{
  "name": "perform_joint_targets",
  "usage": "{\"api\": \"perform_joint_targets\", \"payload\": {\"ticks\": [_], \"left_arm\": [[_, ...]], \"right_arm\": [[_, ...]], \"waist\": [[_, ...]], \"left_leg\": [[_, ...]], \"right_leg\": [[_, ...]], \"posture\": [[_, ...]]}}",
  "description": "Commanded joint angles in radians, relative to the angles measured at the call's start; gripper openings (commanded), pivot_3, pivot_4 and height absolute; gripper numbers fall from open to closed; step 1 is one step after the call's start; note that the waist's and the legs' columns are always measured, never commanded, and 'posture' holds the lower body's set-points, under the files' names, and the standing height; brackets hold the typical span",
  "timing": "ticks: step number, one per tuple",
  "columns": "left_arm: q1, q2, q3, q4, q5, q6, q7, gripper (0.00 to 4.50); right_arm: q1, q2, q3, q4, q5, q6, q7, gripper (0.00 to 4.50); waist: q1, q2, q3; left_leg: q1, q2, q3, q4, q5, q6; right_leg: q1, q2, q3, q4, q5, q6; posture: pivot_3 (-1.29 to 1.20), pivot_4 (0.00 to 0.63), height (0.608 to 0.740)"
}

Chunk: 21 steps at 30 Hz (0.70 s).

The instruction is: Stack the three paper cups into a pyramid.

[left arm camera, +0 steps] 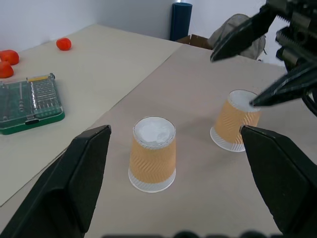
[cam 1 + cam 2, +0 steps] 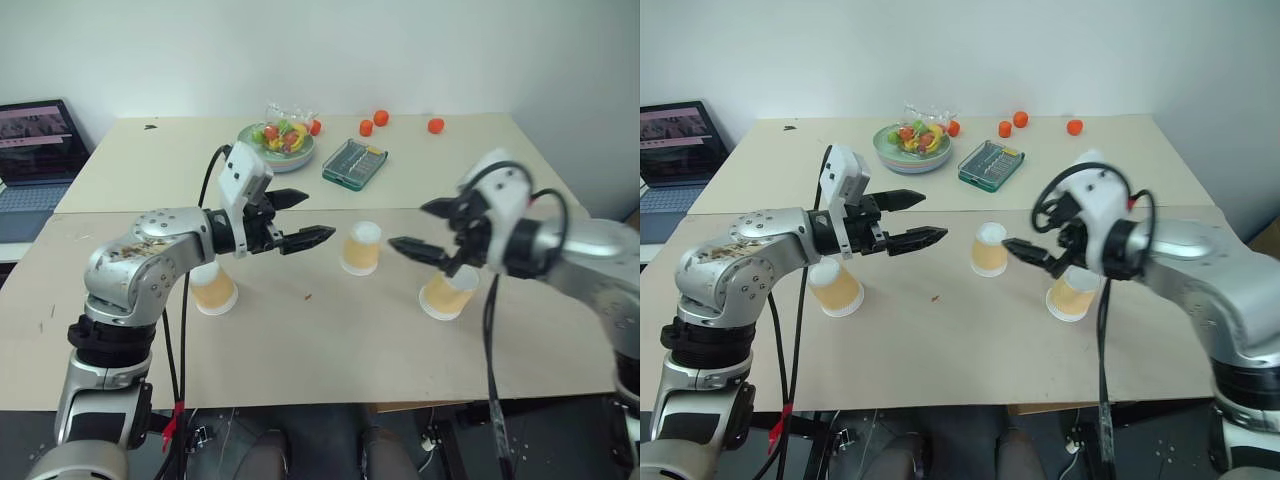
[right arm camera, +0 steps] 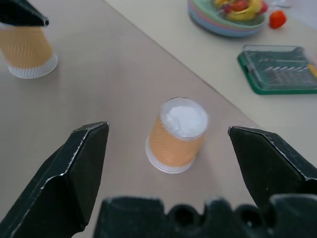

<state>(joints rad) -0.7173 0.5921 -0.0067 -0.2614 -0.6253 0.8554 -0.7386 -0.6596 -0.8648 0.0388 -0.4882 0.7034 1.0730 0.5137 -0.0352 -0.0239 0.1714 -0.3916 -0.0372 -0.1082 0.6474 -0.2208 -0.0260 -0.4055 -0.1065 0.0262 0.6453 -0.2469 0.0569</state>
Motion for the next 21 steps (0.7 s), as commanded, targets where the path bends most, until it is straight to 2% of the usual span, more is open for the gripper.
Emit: {"api": "perform_joint_targets", "payload": {"ticks": [1, 6, 11, 21], "left_arm": [[-0.022, 0.028, 0.033, -0.029, 0.000, -0.008, -0.003, 4.44], [-0.009, 0.101, 0.037, -0.025, 0.027, 0.008, 0.004, 4.44], [0.044, 0.132, 0.046, -0.016, 0.068, -0.013, 0.032, 4.44], [0.076, 0.065, 0.071, -0.071, 0.062, 0.004, 0.126, 4.44]], "right_arm": [[-0.059, 0.018, 0.042, 0.053, -0.072, -0.062, 0.038, 4.50], [-0.112, 0.038, 0.135, 0.179, -0.181, -0.147, 0.120, 4.50], [-0.160, 0.058, 0.180, 0.278, -0.263, -0.200, 0.183, 4.50], [-0.263, 0.129, 0.244, 0.473, -0.395, -0.319, 0.313, 4.50]], "waist": [[0.001, 0.000, 0.000], [-0.006, 0.000, 0.000], [-0.008, 0.000, 0.000], [-0.007, 0.000, 0.000]], "left_leg": [[0.000, 0.000, 0.000, 0.000, 0.000, 0.000], [0.001, 0.000, 0.000, 0.000, 0.000, 0.000], [0.001, 0.000, 0.000, -0.001, 0.000, 0.000], [0.001, 0.000, 0.000, -0.001, 0.000, 0.000]], "right_leg": [[0.000, 0.000, 0.000, 0.000, 0.000, 0.000], [0.000, 0.000, 0.000, 0.001, 0.000, 0.000], [-0.001, 0.000, 0.001, 0.001, 0.000, 0.000], [-0.001, 0.000, 0.001, 0.001, 0.000, 0.000]], "posture": [[0.00, 0.150, 0.740], [0.00, 0.150, 0.740], [0.00, 0.150, 0.740], [0.00, 0.150, 0.740]]}}
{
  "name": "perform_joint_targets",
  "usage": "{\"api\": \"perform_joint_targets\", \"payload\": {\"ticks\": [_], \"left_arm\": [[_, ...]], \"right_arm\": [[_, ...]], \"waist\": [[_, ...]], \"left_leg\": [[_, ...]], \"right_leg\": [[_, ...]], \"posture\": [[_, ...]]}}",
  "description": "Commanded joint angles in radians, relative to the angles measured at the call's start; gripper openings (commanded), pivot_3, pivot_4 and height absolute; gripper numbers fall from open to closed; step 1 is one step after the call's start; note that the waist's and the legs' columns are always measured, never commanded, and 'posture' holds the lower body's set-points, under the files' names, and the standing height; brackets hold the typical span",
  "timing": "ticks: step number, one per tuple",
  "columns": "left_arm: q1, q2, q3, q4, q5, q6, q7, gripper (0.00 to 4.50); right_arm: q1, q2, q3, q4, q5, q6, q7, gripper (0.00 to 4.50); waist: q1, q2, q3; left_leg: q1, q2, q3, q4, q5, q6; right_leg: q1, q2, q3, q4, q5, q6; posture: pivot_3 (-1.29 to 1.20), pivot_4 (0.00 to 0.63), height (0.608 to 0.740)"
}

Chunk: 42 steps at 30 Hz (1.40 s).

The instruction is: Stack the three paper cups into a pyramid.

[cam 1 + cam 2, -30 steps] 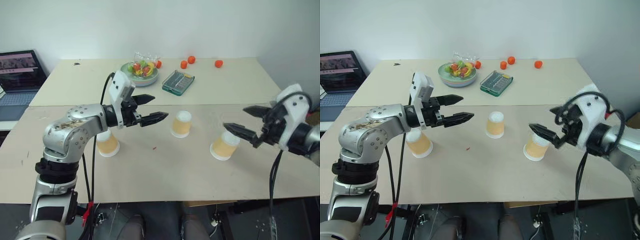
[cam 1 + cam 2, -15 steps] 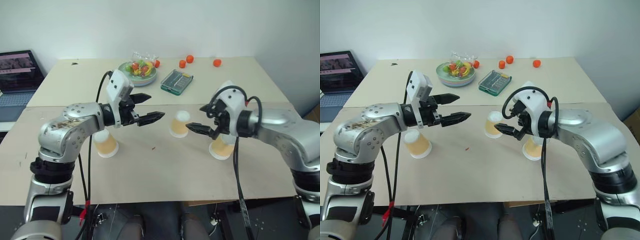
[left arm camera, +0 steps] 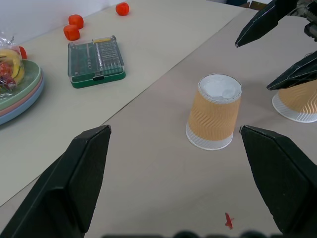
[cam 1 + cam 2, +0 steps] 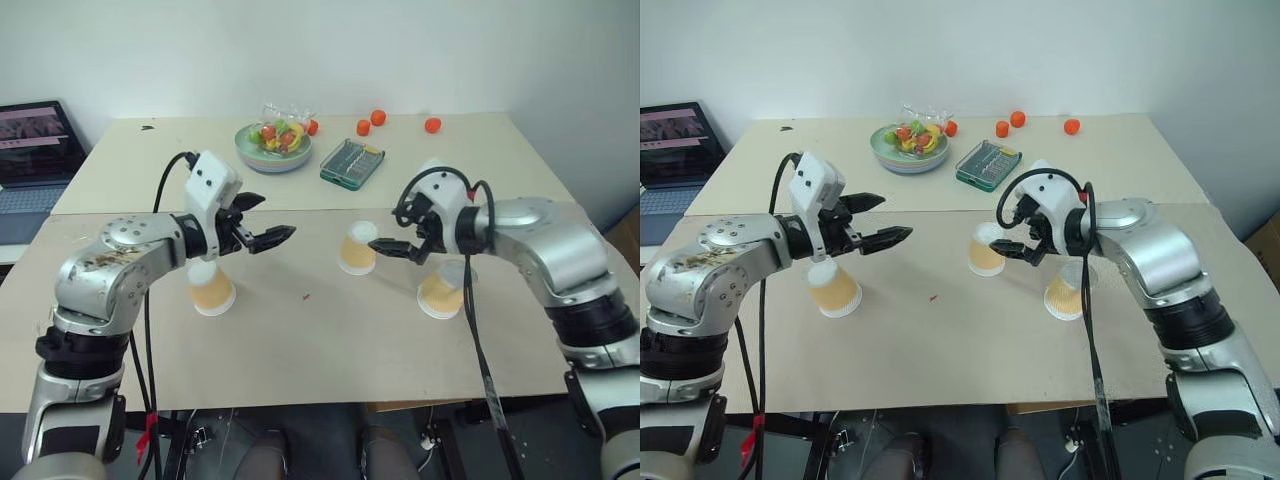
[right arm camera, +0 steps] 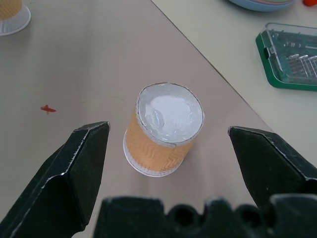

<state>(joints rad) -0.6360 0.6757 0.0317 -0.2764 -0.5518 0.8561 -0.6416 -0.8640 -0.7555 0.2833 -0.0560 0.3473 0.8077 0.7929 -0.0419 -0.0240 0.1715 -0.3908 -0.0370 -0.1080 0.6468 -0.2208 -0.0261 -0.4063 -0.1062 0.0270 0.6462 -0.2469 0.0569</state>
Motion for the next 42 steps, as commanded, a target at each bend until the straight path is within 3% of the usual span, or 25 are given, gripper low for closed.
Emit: {"api": "perform_joint_targets", "payload": {"ticks": [1, 18, 30, 42], "left_arm": [[-0.004, -0.026, 0.033, -0.063, -0.016, 0.008, 0.034, 4.44], [0.032, 0.017, 0.054, -0.149, -0.068, 0.071, 0.006, 4.44], [0.048, 0.004, 0.054, -0.186, -0.103, 0.096, 0.025, 4.44], [0.051, -0.006, 0.059, -0.184, -0.115, 0.089, 0.033, 4.44]], "right_arm": [[-0.073, 0.034, 0.001, 0.063, -0.046, -0.062, 0.044, 4.50], [-0.149, 0.168, 0.029, 0.297, -0.165, -0.181, 0.183, 4.50], [-0.225, 0.212, 0.022, 0.474, -0.239, -0.292, 0.228, 4.50], [-0.235, 0.223, 0.022, 0.522, -0.282, -0.329, 0.274, 4.50]], "waist": [[-0.002, 0.000, 0.000], [-0.001, 0.000, 0.000], [-0.003, 0.000, 0.000], [-0.003, 0.000, 0.000]], "left_leg": [[0.000, 0.000, 0.000, 0.000, 0.000, 0.000], [0.000, 0.000, 0.000, 0.000, 0.000, 0.000], [0.000, 0.000, 0.000, 0.000, 0.000, 0.000], [0.000, 0.000, 0.001, -0.001, 0.000, 0.000]], "right_leg": [[0.000, 0.000, 0.000, 0.000, 0.000, 0.000], [-0.002, 0.000, 0.001, 0.001, 0.000, 0.000], [-0.002, 0.000, 0.002, 0.002, 0.000, 0.000], [-0.003, 0.000, 0.003, 0.002, 0.000, 0.000]], "posture": [[0.00, 0.150, 0.740], [0.00, 0.150, 0.740], [0.00, 0.150, 0.740], [0.00, 0.150, 0.740]]}}
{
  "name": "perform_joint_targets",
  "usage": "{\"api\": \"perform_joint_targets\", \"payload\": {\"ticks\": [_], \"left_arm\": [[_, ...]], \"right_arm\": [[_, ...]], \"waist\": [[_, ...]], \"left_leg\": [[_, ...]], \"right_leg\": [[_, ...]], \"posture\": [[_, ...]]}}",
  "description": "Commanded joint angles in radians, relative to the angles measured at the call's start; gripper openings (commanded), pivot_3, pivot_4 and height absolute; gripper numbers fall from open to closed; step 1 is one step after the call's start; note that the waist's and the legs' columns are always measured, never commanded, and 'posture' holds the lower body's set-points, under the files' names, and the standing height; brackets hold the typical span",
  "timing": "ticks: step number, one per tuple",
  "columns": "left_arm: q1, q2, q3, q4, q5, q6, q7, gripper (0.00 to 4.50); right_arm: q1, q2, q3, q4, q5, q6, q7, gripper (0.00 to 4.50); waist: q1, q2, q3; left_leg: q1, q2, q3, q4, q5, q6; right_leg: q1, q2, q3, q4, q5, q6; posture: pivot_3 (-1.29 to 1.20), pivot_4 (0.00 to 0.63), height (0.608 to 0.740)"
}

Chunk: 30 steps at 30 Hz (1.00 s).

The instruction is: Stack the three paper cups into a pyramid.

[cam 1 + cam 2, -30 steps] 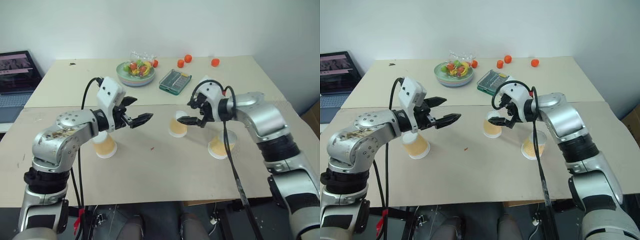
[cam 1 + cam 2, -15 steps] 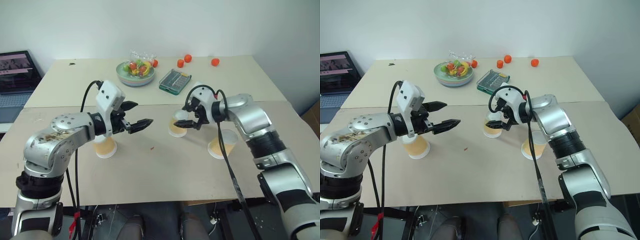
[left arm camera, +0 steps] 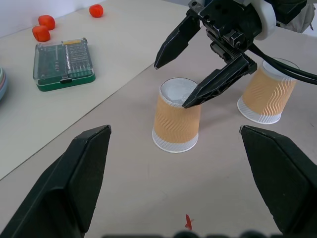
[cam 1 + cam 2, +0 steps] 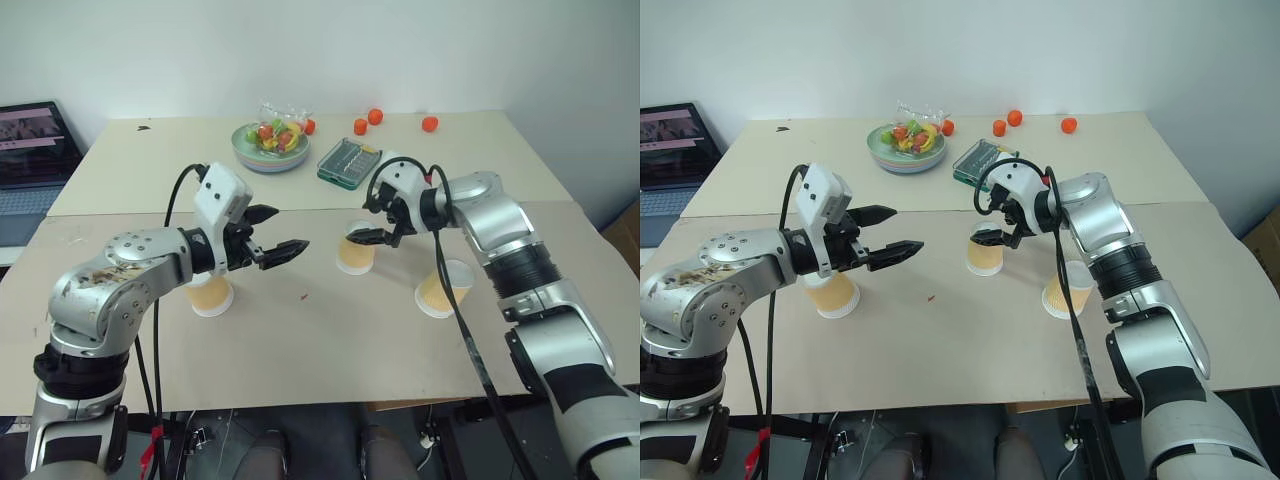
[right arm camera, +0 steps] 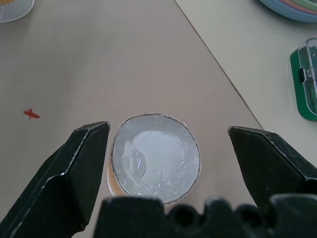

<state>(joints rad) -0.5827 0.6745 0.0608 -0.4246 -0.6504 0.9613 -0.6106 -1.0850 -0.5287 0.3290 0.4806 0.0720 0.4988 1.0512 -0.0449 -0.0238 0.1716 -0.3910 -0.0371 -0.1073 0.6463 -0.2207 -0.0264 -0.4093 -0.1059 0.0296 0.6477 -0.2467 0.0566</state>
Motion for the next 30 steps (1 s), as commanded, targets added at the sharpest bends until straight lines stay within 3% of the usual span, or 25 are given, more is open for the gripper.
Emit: {"api": "perform_joint_targets", "payload": {"ticks": [1, 12, 15, 18, 30], "left_arm": [[-0.003, -0.006, 0.030, -0.038, -0.019, -0.015, 0.003, 4.44], [-0.006, -0.006, 0.017, -0.035, -0.017, -0.014, 0.015, 4.44], [-0.008, -0.004, 0.018, -0.037, -0.019, -0.011, 0.015, 4.50], [-0.010, -0.003, 0.019, -0.036, -0.020, -0.010, 0.018, 4.50], [-0.025, 0.021, 0.008, -0.031, -0.034, -0.008, -0.031, 4.50]], "right_arm": [[-0.012, -0.006, -0.023, -0.016, -0.011, -0.019, 0.020, 4.50], [0.028, 0.005, -0.003, -0.018, -0.046, -0.028, 0.051, 4.50], [0.032, 0.011, -0.008, -0.010, -0.053, -0.034, 0.054, 3.83], [0.031, 0.013, -0.011, -0.004, -0.058, -0.040, 0.053, 2.83], [-0.016, -0.036, -0.056, -0.115, -0.027, 0.060, 0.087, 2.74]], "waist": [[0.000, 0.000, 0.000], [0.000, 0.000, 0.000], [-0.001, 0.000, 0.000], [0.000, 0.000, 0.000], [0.000, 0.000, 0.000]], "left_leg": [[0.000, 0.000, 0.000, 0.000, 0.000, 0.000], [0.000, 0.000, 0.000, 0.000, 0.000, 0.000], [0.000, 0.000, 0.000, 0.000, 0.000, 0.000], [0.000, 0.000, 0.000, 0.000, 0.000, 0.000], [0.000, 0.000, 0.000, 0.000, 0.000, 0.000]], "right_leg": [[0.000, 0.000, 0.000, 0.000, 0.000, 0.000], [0.000, 0.000, 0.000, 0.000, 0.000, 0.000], [0.000, 0.000, 0.000, 0.000, 0.000, 0.000], [0.000, 0.000, 0.001, 0.000, 0.000, 0.000], [-0.001, 0.000, 0.001, 0.000, 0.000, 0.000]], "posture": [[0.00, 0.150, 0.740], [0.00, 0.150, 0.740], [0.00, 0.150, 0.740], [0.00, 0.150, 0.740], [0.00, 0.150, 0.740]]}}
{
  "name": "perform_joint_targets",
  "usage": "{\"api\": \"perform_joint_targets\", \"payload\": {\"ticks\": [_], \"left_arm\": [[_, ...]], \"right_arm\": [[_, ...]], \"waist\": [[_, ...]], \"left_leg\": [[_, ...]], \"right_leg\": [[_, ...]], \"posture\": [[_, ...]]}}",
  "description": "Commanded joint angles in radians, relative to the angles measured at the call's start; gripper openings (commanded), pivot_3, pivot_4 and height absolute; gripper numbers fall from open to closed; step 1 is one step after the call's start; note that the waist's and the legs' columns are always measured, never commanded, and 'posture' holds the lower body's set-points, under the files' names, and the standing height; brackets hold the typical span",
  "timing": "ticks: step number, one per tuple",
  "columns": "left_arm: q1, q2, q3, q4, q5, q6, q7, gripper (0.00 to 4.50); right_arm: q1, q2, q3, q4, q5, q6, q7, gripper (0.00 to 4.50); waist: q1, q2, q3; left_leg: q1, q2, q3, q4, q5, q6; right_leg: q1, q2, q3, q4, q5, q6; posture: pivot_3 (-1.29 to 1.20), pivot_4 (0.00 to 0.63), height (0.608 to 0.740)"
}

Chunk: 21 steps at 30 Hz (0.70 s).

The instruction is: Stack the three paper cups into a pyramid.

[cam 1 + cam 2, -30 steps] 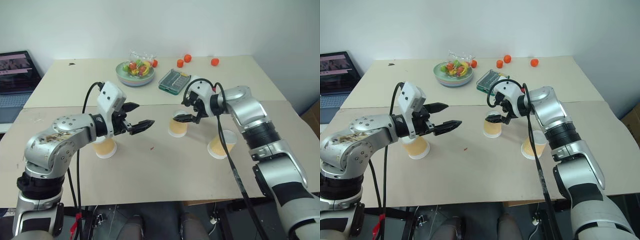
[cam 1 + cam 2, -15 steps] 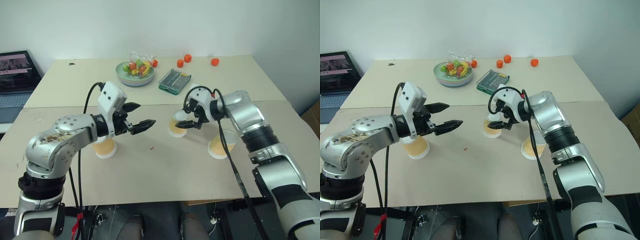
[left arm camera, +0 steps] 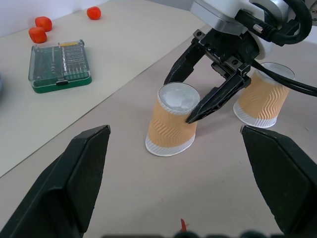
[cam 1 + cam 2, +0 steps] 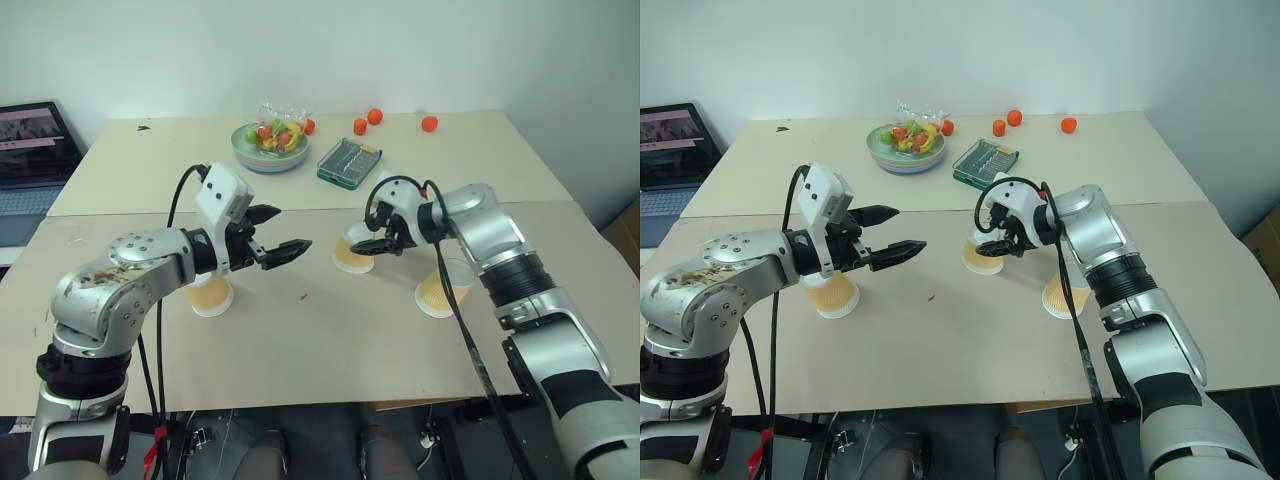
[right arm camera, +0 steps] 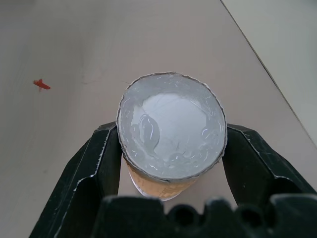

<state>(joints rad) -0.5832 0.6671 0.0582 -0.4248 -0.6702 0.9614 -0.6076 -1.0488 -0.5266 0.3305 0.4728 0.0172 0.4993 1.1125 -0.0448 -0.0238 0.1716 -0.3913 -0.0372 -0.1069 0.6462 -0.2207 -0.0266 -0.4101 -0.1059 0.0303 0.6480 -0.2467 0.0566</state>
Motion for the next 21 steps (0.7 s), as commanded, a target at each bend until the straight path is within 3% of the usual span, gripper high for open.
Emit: {"api": "perform_joint_targets", "payload": {"ticks": [1, 6, 14, 21], "left_arm": [[-0.029, 0.033, 0.020, -0.028, -0.025, -0.002, -0.042, 4.50], [-0.037, 0.155, 0.078, -0.051, -0.111, 0.034, -0.169, 4.50], [-0.046, 0.338, 0.122, -0.021, -0.149, 0.028, -0.300, 4.50], [-0.092, 0.345, 0.085, 0.042, -0.101, -0.021, -0.314, 4.50]], "right_arm": [[-0.057, -0.048, -0.061, -0.140, 0.036, 0.088, 0.033, 2.74], [-0.016, -0.083, -0.098, -0.395, 0.103, 0.300, 0.032, 2.74], [0.149, -0.102, -0.133, -0.668, 0.183, 0.476, -0.054, 2.74], [0.233, 0.009, -0.089, -0.817, 0.231, 0.582, -0.198, 2.74]], "waist": [[0.000, 0.000, 0.000], [-0.005, 0.000, 0.000], [0.002, 0.000, 0.000], [-0.003, 0.000, 0.000]], "left_leg": [[-0.001, 0.000, 0.000, 0.000, 0.000, 0.000], [-0.009, 0.000, 0.000, 0.000, 0.001, -0.001], [-0.010, 0.000, 0.001, 0.001, 0.001, -0.002], [-0.007, 0.001, 0.002, 0.002, 0.001, -0.002]], "right_leg": [[-0.001, 0.000, 0.000, 0.000, 0.000, 0.000], [-0.013, 0.000, 0.002, 0.004, 0.000, 0.000], [-0.014, 0.001, 0.003, 0.007, 0.000, 0.000], [-0.013, 0.002, 0.004, 0.009, 0.000, 0.000]], "posture": [[0.00, 0.150, 0.740], [0.00, 0.150, 0.740], [0.00, 0.150, 0.740], [0.00, 0.150, 0.740]]}}
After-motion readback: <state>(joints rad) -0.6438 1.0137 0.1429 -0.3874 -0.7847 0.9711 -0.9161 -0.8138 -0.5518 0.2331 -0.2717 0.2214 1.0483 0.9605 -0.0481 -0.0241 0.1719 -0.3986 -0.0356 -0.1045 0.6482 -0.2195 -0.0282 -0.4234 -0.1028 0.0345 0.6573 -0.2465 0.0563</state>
